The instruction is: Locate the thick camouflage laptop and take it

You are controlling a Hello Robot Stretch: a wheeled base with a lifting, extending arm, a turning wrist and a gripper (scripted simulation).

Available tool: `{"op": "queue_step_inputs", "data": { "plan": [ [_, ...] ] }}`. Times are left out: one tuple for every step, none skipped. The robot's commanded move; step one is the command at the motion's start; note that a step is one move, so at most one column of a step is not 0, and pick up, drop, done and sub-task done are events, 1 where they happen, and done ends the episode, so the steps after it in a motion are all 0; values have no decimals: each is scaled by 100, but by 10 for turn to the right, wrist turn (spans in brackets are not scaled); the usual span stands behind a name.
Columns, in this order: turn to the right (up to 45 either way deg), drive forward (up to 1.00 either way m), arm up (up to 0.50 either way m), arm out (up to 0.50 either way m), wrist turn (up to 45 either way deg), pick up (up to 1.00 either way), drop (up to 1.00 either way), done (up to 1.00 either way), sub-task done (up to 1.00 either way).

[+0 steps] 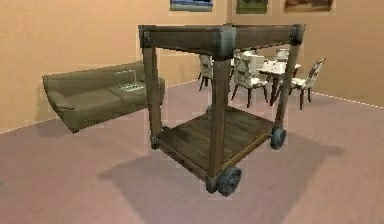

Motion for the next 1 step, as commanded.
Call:
{"op": "queue_step_inputs", "data": {
  "plan": [
    [0, 25, 0, 0, 0, 0, 0, 0, 0]
  ]
}}
